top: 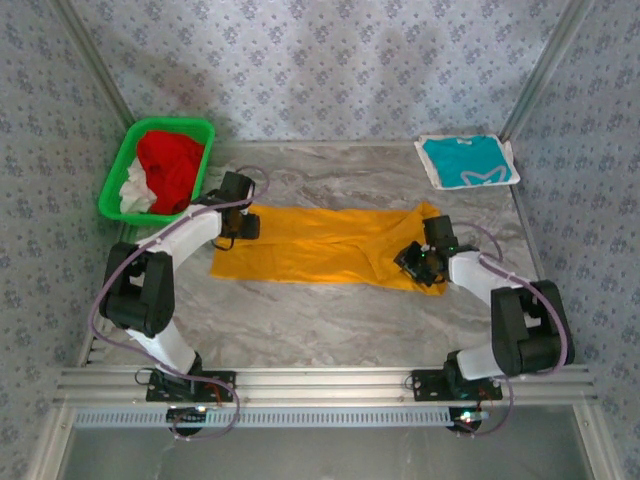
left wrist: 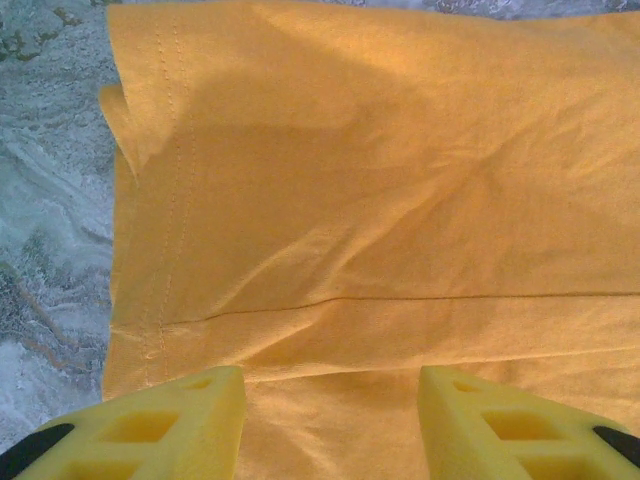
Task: Fold and stack the t-shirts
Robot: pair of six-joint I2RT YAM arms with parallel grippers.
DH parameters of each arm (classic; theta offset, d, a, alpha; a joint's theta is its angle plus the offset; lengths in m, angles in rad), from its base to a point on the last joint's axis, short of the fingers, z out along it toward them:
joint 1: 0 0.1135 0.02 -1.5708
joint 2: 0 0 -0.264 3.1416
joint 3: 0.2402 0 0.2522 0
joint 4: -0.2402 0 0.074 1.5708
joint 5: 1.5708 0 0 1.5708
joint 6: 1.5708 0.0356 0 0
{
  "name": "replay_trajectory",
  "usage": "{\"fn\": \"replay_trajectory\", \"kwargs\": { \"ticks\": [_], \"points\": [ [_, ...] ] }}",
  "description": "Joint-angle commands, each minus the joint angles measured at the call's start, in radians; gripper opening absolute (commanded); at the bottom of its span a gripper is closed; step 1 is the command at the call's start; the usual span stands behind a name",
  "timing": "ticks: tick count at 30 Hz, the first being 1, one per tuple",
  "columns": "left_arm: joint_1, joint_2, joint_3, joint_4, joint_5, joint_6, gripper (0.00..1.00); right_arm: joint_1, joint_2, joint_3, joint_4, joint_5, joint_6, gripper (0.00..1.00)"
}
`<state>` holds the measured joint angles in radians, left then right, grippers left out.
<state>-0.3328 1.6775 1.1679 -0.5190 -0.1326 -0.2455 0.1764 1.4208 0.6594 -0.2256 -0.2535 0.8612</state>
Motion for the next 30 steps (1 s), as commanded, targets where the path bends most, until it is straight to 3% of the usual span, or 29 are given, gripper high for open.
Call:
{"fn": "replay_trajectory", "kwargs": {
  "ticks": [1,10,21,26,28,30],
  "points": [
    [-0.003,-0.036,-0.002,0.0,0.014,-0.009,0.49,-0.005,0.03,0.025,0.033,-0.002,0.005,0.29],
    [-0.005,-0.089,-0.015,-0.018,0.018,-0.016,0.49,0.01,-0.006,0.033,0.027,-0.029,0.039,0.04],
    [-0.005,-0.098,-0.049,-0.005,0.025,-0.025,0.5,0.026,-0.209,-0.005,-0.164,-0.039,0.14,0.02],
    [-0.005,-0.088,-0.045,0.002,0.039,-0.025,0.5,0.043,-0.272,-0.049,-0.2,-0.027,0.193,0.06],
    [-0.005,-0.084,-0.046,0.005,0.042,-0.028,0.5,0.055,-0.278,-0.081,-0.194,-0.009,0.203,0.22],
    [-0.005,-0.076,-0.045,0.006,0.054,-0.033,0.5,0.061,-0.258,-0.107,-0.172,-0.03,0.198,0.29]
  ]
}}
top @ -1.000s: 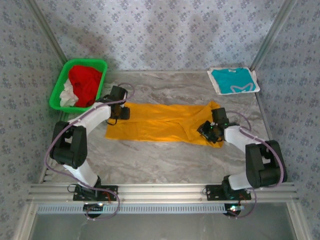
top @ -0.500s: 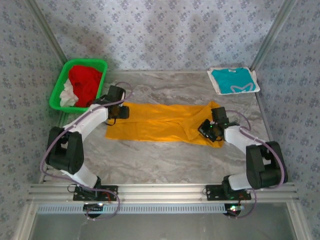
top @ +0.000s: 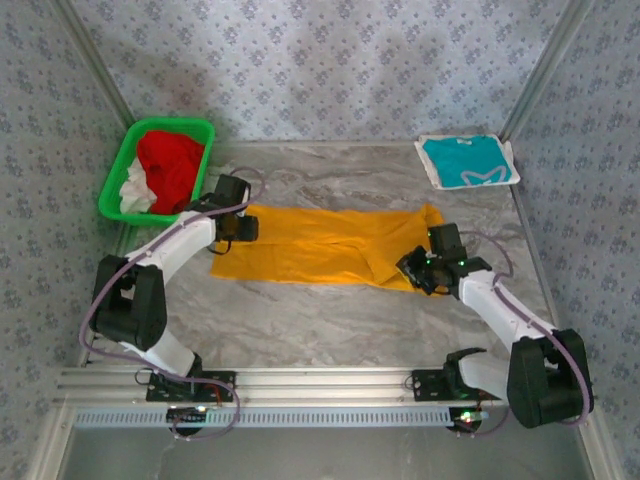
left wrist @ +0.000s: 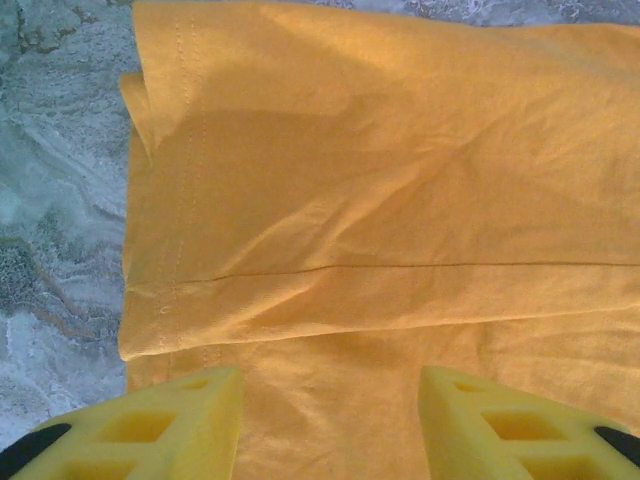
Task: Fold and stack the t-shirts
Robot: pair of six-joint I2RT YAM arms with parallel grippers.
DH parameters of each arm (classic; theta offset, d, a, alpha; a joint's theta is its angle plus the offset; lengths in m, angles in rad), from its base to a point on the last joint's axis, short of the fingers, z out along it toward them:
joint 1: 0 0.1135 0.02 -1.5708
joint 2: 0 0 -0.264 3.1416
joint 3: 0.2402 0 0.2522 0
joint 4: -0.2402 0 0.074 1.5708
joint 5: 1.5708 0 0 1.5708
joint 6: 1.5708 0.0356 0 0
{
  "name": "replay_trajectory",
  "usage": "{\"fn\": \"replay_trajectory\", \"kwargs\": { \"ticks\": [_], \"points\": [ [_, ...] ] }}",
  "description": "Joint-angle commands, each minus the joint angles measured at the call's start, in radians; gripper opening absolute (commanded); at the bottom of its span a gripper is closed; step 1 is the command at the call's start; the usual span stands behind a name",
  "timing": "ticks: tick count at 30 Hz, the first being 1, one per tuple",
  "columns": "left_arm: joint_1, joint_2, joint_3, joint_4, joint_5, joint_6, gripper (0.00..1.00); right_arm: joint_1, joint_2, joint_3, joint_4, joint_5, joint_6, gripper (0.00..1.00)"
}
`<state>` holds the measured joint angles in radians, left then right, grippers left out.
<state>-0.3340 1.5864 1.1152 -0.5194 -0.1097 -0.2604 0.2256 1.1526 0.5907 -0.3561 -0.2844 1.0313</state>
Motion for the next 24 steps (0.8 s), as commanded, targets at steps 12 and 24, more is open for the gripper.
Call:
{"fn": "replay_trajectory", "kwargs": {
  "ticks": [12,24],
  "points": [
    [-0.012,-0.011,0.008,0.045,0.094,-0.017,0.5,-0.022,-0.055,0.121,-0.153,0.1,-0.119,0.11],
    [0.111,0.22,0.135,0.088,0.196,-0.059,0.35,-0.025,0.305,0.181,-0.034,0.143,-0.211,0.0]
  ]
}}
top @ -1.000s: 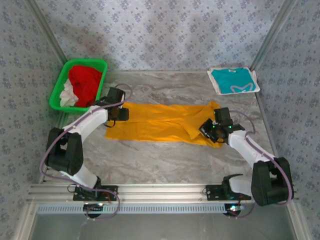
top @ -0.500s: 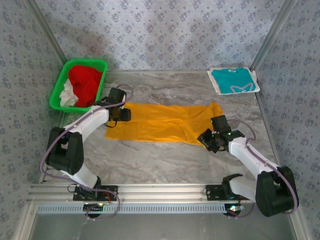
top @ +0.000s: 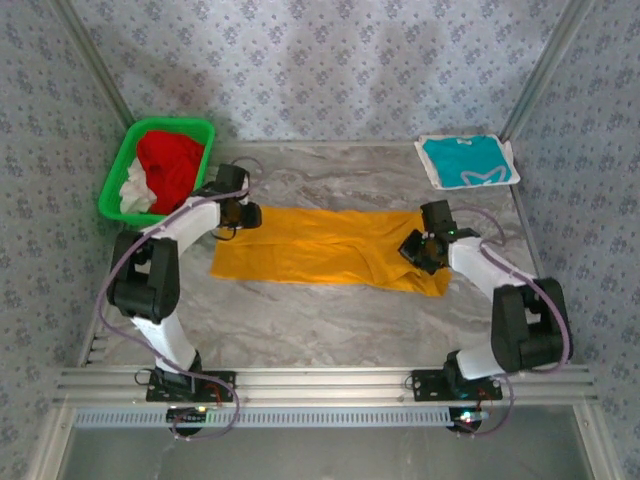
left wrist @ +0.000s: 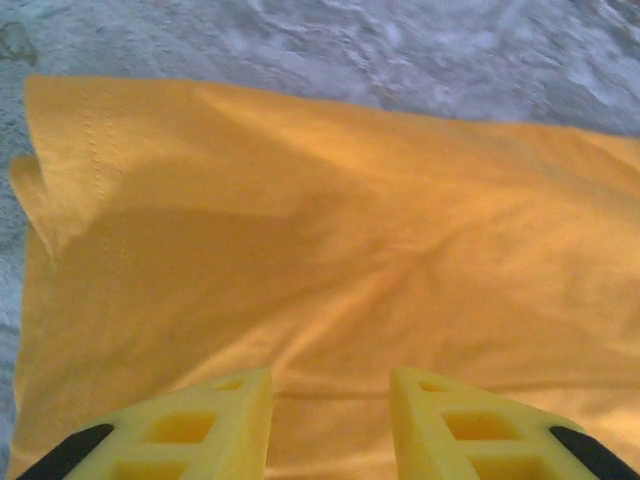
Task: Fold and stack the t-shirts
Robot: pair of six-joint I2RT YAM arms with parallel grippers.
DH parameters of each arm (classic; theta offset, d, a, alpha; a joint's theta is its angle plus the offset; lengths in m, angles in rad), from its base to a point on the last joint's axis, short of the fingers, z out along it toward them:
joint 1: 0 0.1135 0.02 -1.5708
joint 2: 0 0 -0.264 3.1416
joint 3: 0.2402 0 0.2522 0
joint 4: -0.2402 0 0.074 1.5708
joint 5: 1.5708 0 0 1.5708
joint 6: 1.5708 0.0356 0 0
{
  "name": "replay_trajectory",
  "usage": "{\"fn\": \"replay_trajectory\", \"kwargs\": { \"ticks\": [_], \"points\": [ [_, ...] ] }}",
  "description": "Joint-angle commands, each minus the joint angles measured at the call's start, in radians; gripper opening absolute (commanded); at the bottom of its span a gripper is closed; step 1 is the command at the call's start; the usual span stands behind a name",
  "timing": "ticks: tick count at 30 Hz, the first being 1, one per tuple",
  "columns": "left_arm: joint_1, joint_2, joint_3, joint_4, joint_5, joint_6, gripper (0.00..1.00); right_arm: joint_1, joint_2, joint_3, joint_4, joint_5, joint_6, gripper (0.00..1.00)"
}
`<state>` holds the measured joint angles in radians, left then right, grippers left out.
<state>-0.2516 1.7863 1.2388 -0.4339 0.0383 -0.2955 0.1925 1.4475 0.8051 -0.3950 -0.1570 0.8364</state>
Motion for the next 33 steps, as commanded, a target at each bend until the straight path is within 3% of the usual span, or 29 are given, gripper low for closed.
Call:
{"fn": "replay_trajectory", "kwargs": {
  "ticks": [1,9,16,23,27,33],
  "points": [
    [0.033,0.024,0.002,0.002,0.051,-0.027,0.35,0.012,0.007,-0.049,0.003,0.02,-0.01,0.0],
    [0.061,0.03,-0.142,0.049,0.065,-0.065,0.35,0.029,0.012,-0.157,0.029,0.038,0.018,0.0],
    [0.083,0.047,-0.207,0.069,0.123,-0.102,0.34,0.016,0.128,-0.031,0.027,0.084,-0.041,0.0],
    [0.082,-0.075,-0.453,0.116,0.215,-0.263,0.32,0.013,0.282,0.05,0.123,0.034,-0.039,0.0],
    [0.028,-0.236,-0.644,0.145,0.217,-0.396,0.31,0.029,0.387,0.172,0.101,0.008,-0.078,0.0],
    [-0.159,-0.377,-0.795,0.085,0.182,-0.54,0.3,0.038,0.56,0.426,0.054,-0.026,-0.162,0.0]
  ]
}}
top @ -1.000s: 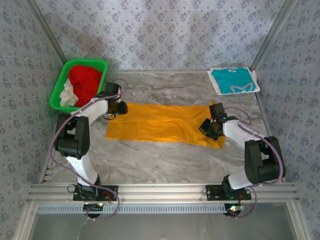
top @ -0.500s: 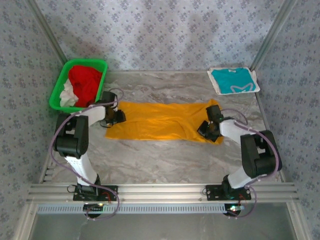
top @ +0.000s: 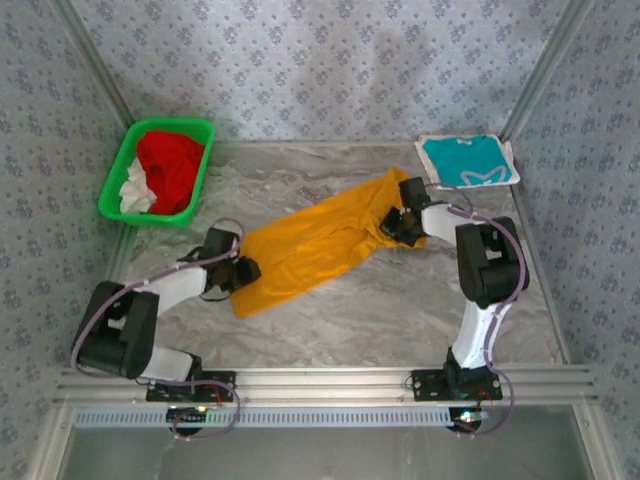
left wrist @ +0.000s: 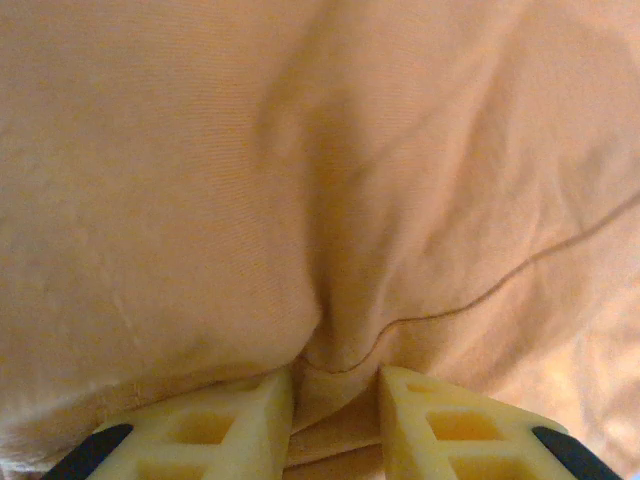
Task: Fold and stack the t-shirts
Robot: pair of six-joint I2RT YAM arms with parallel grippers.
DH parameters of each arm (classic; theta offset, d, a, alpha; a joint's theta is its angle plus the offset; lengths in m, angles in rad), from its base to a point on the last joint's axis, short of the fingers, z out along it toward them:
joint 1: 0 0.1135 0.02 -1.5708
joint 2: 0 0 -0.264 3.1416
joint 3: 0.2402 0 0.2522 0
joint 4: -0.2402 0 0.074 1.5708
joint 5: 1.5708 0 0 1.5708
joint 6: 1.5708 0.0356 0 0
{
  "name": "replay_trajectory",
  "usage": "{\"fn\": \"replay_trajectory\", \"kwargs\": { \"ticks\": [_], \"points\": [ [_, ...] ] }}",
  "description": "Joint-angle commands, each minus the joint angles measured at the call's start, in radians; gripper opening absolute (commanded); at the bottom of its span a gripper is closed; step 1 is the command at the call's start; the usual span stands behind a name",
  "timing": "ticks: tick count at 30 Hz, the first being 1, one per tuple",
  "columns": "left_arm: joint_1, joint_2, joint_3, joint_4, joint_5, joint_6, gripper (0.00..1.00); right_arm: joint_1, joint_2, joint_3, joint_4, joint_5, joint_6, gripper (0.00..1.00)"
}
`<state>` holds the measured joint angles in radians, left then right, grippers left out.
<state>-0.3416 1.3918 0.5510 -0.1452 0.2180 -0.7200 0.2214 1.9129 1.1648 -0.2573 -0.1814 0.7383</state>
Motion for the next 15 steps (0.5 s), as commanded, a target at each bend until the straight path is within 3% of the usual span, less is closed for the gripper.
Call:
{"fn": "replay_trajectory", "kwargs": {
  "ticks": [1,7,15],
  "points": [
    [-0.11,-0.003,-0.125,-0.209,-0.007,-0.142,0.3,0.008,0.125,0.108,-0.103,0.003,-0.072,0.0],
    [-0.279,-0.071,-0.111,-0.301,-0.061,-0.189,0.3,-0.018,0.304,0.402,-0.134,-0.044,-0.079,0.01],
    [-0.357,-0.182,-0.182,-0.259,-0.073,-0.268,0.3,-0.064,0.504,0.789,-0.141,-0.129,-0.034,0.05]
  ]
}}
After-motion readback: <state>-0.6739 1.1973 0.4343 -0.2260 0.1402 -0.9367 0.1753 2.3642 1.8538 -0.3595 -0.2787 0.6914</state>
